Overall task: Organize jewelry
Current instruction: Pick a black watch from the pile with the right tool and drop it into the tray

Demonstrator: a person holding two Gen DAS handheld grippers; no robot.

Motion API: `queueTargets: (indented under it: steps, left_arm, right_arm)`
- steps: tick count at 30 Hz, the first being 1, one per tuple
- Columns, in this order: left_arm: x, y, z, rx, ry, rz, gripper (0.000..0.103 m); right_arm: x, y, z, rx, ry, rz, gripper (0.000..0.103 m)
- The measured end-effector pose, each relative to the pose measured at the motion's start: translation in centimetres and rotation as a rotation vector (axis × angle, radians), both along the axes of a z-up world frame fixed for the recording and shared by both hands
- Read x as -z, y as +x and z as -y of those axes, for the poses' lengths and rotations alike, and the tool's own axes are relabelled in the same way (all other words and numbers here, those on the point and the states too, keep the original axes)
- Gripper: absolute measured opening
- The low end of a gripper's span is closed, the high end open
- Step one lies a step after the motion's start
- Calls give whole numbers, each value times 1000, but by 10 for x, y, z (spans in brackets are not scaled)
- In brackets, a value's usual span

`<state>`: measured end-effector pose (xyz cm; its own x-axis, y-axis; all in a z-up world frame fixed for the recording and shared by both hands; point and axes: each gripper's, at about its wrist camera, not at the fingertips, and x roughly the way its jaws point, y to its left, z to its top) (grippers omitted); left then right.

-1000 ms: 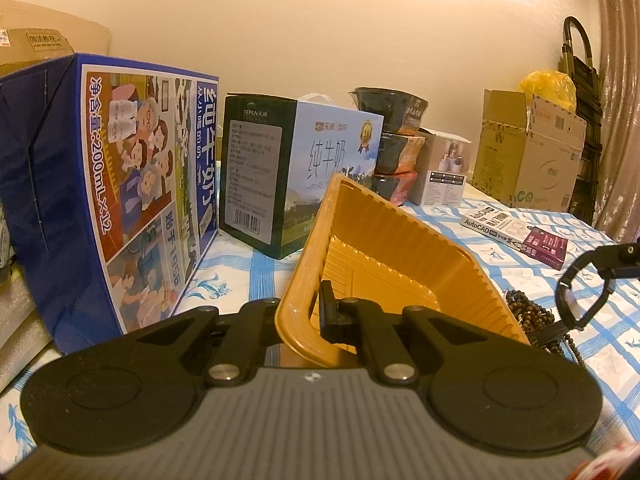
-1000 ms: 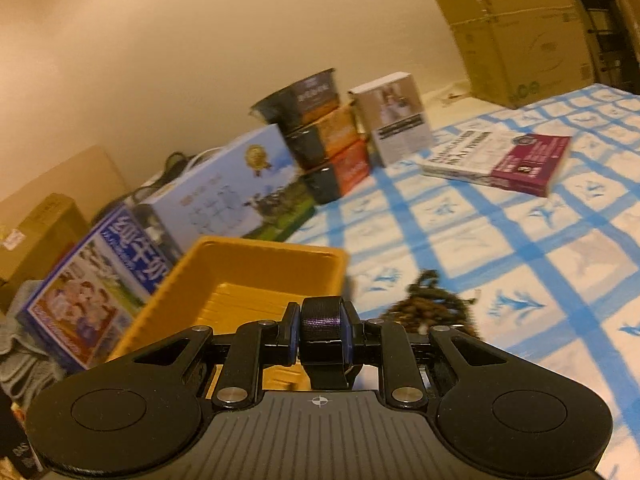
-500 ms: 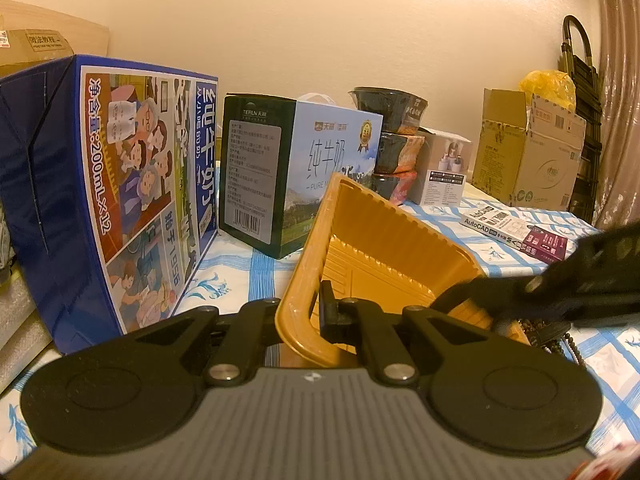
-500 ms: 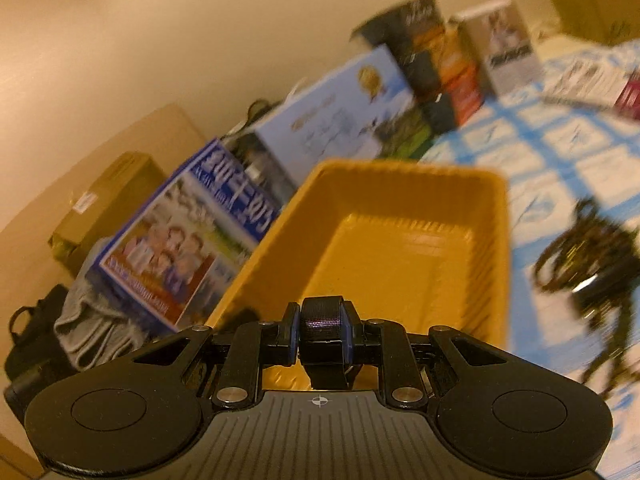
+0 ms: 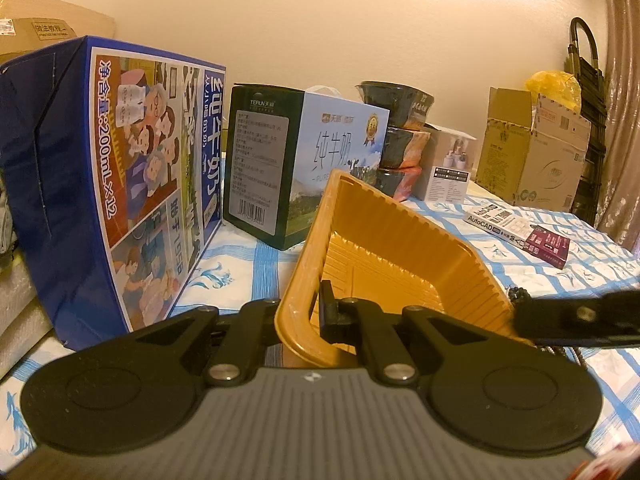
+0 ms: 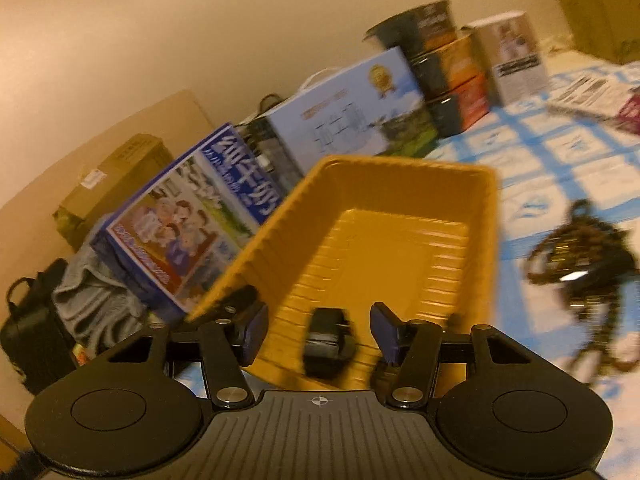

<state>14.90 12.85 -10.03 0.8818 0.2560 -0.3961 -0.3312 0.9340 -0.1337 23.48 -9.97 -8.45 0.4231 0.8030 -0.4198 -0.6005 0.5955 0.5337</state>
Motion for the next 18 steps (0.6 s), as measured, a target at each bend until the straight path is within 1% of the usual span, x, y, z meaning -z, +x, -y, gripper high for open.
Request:
queueTargets:
  steps: [2,4,5,7,9,12,14,18]
  left_arm:
    - [0,0,1,-2,-1,-1,7]
    - [0,-1,0,-4,-4,-1,7]
    - [0,-1,0,-5,-5,-1,7]
    - [0,-1,0,-5,-5,-1,7]
    - [0,-1,0,-4,-5,0,7]
    - [0,-1,0,-4,-3,-2,7]
    - [0,-1,0,-3,-1,-2,7]
    - [0,-1,-1,-3,-1,-2,7]
  right_arm:
    - [1,-2,18,44,-52,31,59]
    - [6,-2,36,96,-120,57,69]
    - [8,-1,44,123,-147,63,77]
    - [15,6,64,191,-193,58,82]
    - [20,14,77,235,-231,53,84]
    - [27,27,89,264,-297,70,87]
    - [33,33,93,268,-332,91,88]
    - [41,44,90,241,-362,125,88]
